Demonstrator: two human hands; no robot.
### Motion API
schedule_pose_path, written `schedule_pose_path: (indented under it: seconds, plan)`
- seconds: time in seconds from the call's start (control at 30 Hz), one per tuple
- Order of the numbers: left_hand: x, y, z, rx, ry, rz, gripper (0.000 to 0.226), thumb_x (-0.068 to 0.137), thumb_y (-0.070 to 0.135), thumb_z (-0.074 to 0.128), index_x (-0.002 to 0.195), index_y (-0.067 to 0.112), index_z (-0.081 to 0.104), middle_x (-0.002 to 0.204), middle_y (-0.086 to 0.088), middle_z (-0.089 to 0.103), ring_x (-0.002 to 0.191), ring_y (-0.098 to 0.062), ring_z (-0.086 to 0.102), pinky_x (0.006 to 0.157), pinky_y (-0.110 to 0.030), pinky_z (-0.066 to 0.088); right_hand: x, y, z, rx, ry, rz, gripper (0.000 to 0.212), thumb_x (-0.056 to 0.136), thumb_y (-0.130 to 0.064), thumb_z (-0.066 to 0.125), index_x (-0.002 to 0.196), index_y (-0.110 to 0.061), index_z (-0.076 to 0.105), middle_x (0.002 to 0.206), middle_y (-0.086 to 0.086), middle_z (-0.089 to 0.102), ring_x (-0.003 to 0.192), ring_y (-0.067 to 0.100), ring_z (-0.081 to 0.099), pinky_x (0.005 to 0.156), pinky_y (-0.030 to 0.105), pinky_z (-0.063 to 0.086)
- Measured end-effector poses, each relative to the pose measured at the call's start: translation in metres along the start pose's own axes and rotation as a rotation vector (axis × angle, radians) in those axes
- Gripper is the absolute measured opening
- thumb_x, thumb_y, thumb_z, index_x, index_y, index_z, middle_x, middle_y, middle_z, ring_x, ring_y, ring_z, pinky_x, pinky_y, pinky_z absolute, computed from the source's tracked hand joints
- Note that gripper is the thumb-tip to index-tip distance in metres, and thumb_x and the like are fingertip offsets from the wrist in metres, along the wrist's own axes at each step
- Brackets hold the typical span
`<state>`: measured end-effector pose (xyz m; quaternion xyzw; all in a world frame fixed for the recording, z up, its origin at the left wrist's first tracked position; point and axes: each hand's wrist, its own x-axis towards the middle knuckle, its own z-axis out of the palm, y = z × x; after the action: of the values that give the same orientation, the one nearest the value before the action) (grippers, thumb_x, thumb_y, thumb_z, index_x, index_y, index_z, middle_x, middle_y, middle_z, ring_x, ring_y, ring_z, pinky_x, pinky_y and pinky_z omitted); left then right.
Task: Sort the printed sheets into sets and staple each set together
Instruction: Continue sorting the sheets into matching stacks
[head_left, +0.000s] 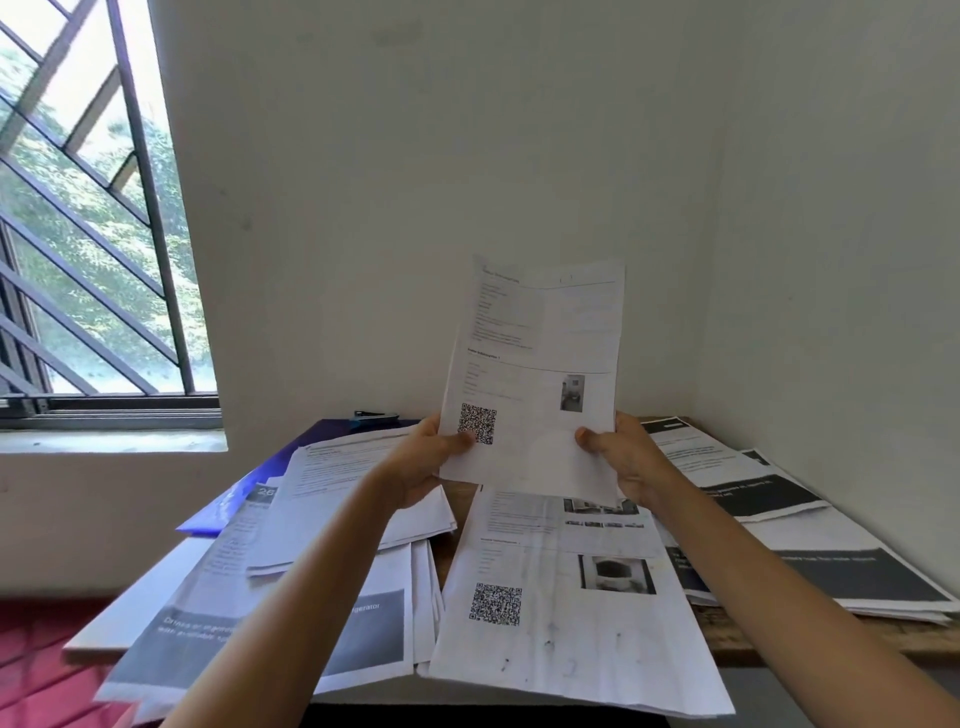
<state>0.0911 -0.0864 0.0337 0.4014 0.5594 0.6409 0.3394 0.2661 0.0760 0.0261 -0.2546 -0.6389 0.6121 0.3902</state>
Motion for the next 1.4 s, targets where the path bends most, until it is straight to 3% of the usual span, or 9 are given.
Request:
schedule_pose_path:
  seconds: [0.17,0.33,0.7,0.83,1.0,1.1,1.2,1.3,1.4]
  plan:
    - [0.001,-0.009,0.003,-0.051,0.035,-0.053,0.021,0.098,0.003,0.048,0.111,0.017,0.058,0.107,-0.007,0.065,0.096,-0.025,0.063,0.059,-0.046,0.060,0.002,0.007,0.006,-0.108,0.046,-0.111,0.035,0.092,-0.001,0.058,0.127,-0.006,0.055,0.116,0.008,0.062,0.098,0.021,0.058,0.084,0.031,0.047]
    - [0.002,-0.019,0.010,0.003,0.110,-0.053,0.021,0.096,0.007,0.055,0.113,0.019,0.057,0.109,-0.010,0.065,0.097,-0.029,0.064,0.063,-0.051,0.060,0.003,0.013,0.012,-0.194,0.047,-0.165,0.034,0.091,-0.001,0.059,0.125,-0.007,0.056,0.114,0.006,0.062,0.102,0.022,0.059,0.092,0.033,0.047]
    - [-0.007,-0.015,0.000,-0.047,0.052,-0.099,0.020,0.097,0.004,0.051,0.107,0.020,0.056,0.108,-0.008,0.062,0.097,-0.030,0.063,0.063,-0.051,0.058,0.013,-0.006,-0.006,-0.006,-0.119,0.144,0.031,0.085,0.008,0.061,0.116,0.001,0.058,0.099,0.014,0.067,0.087,0.028,0.064,0.075,0.039,0.054]
    - [-0.011,-0.016,-0.002,0.046,0.008,-0.137,0.020,0.096,0.004,0.052,0.109,0.018,0.056,0.108,-0.008,0.065,0.097,-0.030,0.066,0.062,-0.048,0.059,0.023,-0.026,-0.010,0.190,-0.003,0.152,0.031,0.094,0.001,0.052,0.124,0.007,0.053,0.097,0.014,0.063,0.079,0.024,0.061,0.058,0.032,0.057]
    - [-0.016,-0.014,-0.002,0.021,-0.019,-0.167,0.020,0.094,0.002,0.055,0.106,0.018,0.057,0.107,-0.006,0.064,0.096,-0.028,0.065,0.056,-0.041,0.060,0.041,-0.042,-0.017,0.327,0.105,0.173,0.034,0.099,-0.003,0.045,0.132,0.006,0.047,0.130,0.022,0.054,0.113,0.037,0.056,0.088,0.047,0.044]
    - [-0.018,-0.012,-0.004,0.011,-0.026,-0.175,0.020,0.094,0.001,0.055,0.107,0.017,0.056,0.109,-0.007,0.064,0.095,-0.028,0.065,0.055,-0.039,0.061,0.047,-0.048,-0.021,0.356,0.118,0.141,0.028,0.099,0.001,0.043,0.124,0.008,0.052,0.115,0.017,0.056,0.082,0.026,0.060,0.088,0.047,0.044]
    - [-0.020,-0.013,-0.010,0.016,-0.035,-0.184,0.021,0.094,0.001,0.055,0.110,0.013,0.056,0.107,-0.008,0.066,0.095,-0.028,0.066,0.054,-0.037,0.060,0.053,-0.052,-0.028,0.385,0.146,0.123,0.019,0.098,0.004,0.042,0.089,-0.001,0.059,0.096,0.013,0.062,0.071,0.019,0.060,0.090,0.045,0.048]
    - [-0.024,-0.016,-0.017,0.027,-0.058,-0.203,0.024,0.093,-0.001,0.055,0.115,0.011,0.056,0.107,-0.011,0.067,0.096,-0.031,0.066,0.051,-0.036,0.059,0.058,-0.053,-0.037,0.423,0.226,0.102,0.022,0.095,0.007,0.047,0.081,-0.006,0.058,0.074,0.008,0.065,0.050,0.011,0.063,0.056,0.028,0.057]
    - [-0.028,-0.021,-0.020,0.020,-0.053,-0.229,0.029,0.091,0.000,0.058,0.117,0.012,0.055,0.111,-0.013,0.065,0.095,-0.032,0.067,0.052,-0.037,0.059,0.056,-0.049,-0.037,0.412,0.241,0.109,0.018,0.094,0.003,0.051,0.081,-0.008,0.058,0.061,0.004,0.067,0.046,0.010,0.062,0.046,0.025,0.053]
